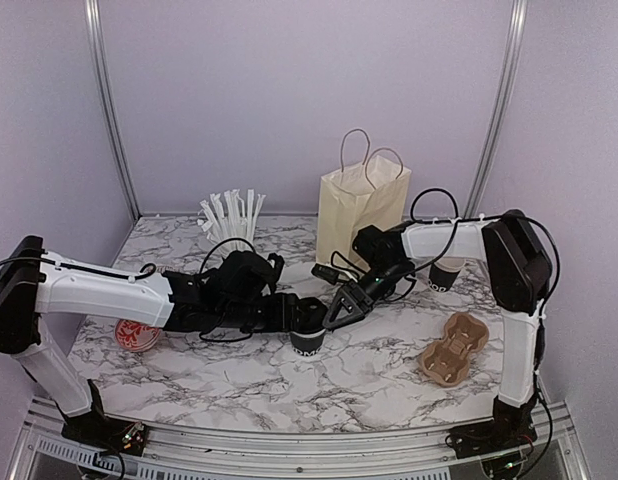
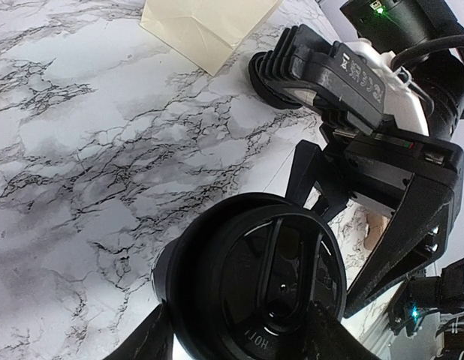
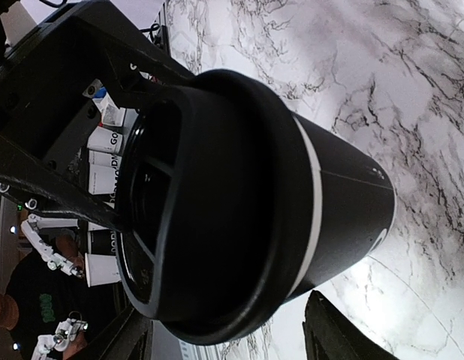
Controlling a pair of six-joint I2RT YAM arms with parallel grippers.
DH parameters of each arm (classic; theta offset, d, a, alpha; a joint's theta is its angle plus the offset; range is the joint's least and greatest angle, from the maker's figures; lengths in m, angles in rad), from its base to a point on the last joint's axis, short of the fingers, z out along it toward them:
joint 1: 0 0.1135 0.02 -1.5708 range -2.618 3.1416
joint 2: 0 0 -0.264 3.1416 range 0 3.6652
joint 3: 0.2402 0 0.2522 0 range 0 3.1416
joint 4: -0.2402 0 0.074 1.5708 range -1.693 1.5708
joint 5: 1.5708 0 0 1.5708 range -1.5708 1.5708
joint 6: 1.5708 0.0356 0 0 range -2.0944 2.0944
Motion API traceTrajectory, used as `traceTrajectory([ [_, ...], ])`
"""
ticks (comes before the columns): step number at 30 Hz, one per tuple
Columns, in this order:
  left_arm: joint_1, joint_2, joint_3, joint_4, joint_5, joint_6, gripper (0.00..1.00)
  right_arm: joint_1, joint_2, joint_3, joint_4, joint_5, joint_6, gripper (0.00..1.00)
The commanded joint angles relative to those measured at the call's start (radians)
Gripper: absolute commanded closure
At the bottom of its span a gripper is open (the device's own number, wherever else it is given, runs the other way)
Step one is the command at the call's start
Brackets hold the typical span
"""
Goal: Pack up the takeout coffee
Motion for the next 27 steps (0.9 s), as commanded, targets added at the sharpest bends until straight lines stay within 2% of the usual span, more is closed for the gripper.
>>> traceTrajectory([
  [1, 0.004, 0.056, -0.076, -0.131, -0.017, -0.030, 0.41, 0.011, 0.009, 0.031, 0.035, -0.041, 0.040, 0.33],
  [6, -0.011, 0.059, -0.090, -0.120, -0.021, -0.052, 0.41, 0.026, 0.038, 0.044, 0.048, -0.061, 0.069, 0.36],
  [9, -0.020, 0.067, -0.099, -0.120, -0.027, -0.070, 0.42, 0.033, 0.046, 0.020, 0.090, 0.031, 0.120, 0.41],
  [12, -0.027, 0.084, -0.117, -0.118, -0.023, -0.088, 0.42, 0.025, 0.066, -0.022, 0.137, 0.179, 0.189, 0.57],
  [14, -0.028, 0.097, -0.140, -0.114, -0.018, -0.098, 0.43, 0.013, 0.098, -0.027, 0.142, 0.227, 0.200, 0.71],
  [15, -0.028, 0.101, -0.151, -0.110, -0.017, -0.102, 0.43, 0.009, 0.113, -0.027, 0.143, 0.240, 0.200, 0.75],
  [20, -0.028, 0.126, -0.200, -0.079, -0.024, -0.119, 0.44, 0.009, 0.167, 0.003, 0.145, 0.289, 0.187, 0.79],
  [24, -0.029, 0.162, -0.209, -0.055, -0.007, -0.125, 0.45, 0.014, 0.203, 0.036, 0.146, 0.259, 0.178, 0.80],
  [27, -0.037, 0.172, -0.216, -0.043, -0.011, -0.133, 0.45, 0.028, 0.203, 0.047, 0.163, 0.213, 0.169, 0.73],
])
